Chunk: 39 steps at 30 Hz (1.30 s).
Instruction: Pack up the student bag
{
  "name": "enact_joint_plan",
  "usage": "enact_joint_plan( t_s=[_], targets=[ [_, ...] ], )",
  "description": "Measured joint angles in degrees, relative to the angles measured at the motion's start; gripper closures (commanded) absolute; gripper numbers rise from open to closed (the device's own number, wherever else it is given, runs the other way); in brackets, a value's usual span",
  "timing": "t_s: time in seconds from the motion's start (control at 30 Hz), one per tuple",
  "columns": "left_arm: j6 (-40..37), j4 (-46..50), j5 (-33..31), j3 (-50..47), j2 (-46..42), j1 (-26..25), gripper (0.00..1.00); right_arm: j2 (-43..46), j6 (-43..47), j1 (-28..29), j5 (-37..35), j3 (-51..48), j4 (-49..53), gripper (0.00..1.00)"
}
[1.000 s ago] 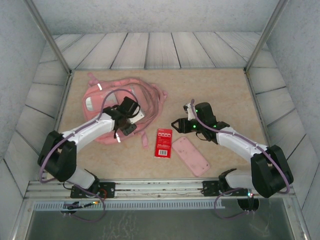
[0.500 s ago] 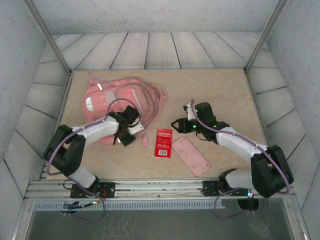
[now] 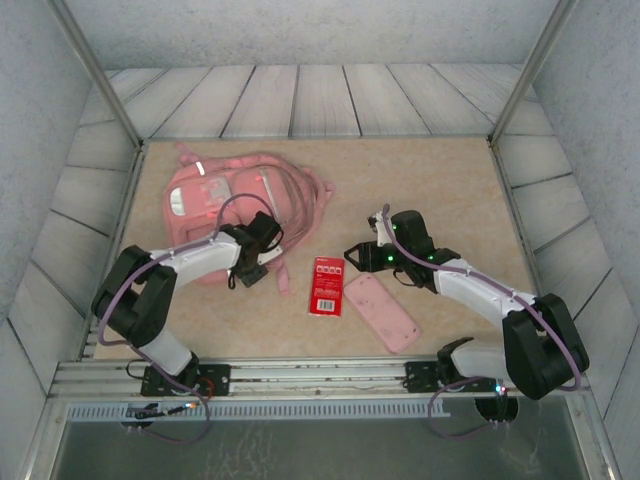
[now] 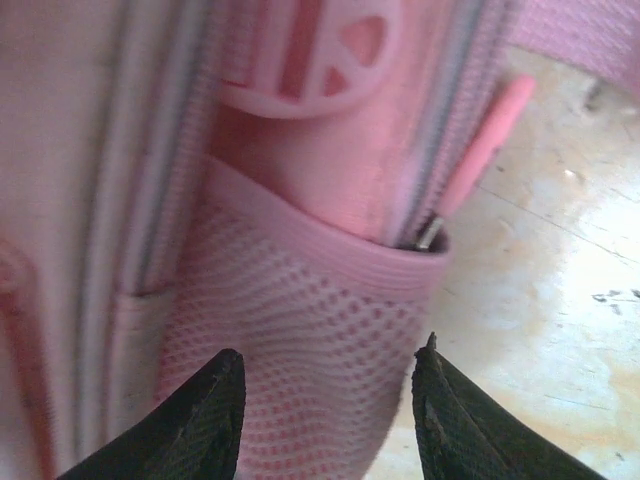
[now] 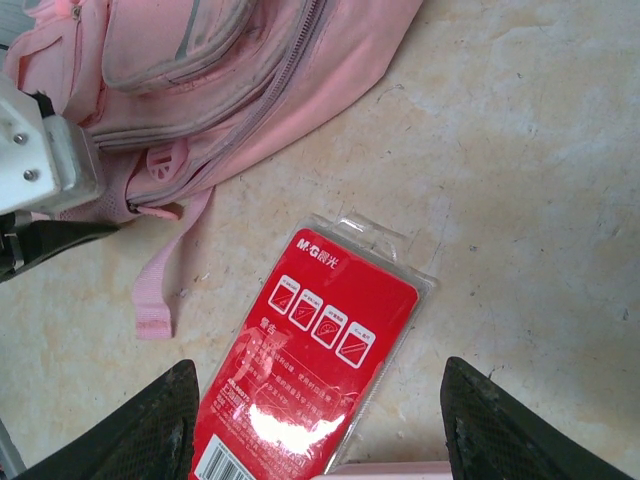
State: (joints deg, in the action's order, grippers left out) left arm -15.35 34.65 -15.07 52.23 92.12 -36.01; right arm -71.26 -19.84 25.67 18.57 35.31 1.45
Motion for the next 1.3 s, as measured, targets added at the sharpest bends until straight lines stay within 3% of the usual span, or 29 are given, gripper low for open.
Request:
enact_joint_plan(
  t_s=[0.17, 0.43, 0.7, 1.0, 1.17, 1.3],
  targets=[
    [-0.1, -0.9, -2.1, 0.0, -1.1, 0.0, 0.5, 0.0, 0.0, 0.0, 0.2, 0.0, -0.3, 0.37],
    [-0.3, -0.7, -0.4, 0.0, 0.0, 0.0, 0.5, 0.0, 0.4, 0.0, 0.5, 0.0, 0.0, 0.36],
    [-0.8, -0.7, 0.2, -0.2, 2.6, 0.6, 0.55, 1.1, 0.6, 0.0, 0.7, 0.0, 0.3, 0.37],
    [-0.3, -0.7, 1.8, 0.7, 2.8, 3.0, 0.76, 1.1, 0.7, 0.0, 1.4, -0.4, -0.5, 0.39],
    [-0.6, 0.1, 3.3, 1.6, 1.7, 3.6, 0.93, 1.1, 2.2, 0.3, 6.2, -4.4, -5.8, 0.41],
    [-0.7, 1.5, 4.7, 3.0, 1.0, 3.8, 0.99, 1.1, 6.2, 1.5, 10.6, -5.9, -8.7, 0.41]
  ],
)
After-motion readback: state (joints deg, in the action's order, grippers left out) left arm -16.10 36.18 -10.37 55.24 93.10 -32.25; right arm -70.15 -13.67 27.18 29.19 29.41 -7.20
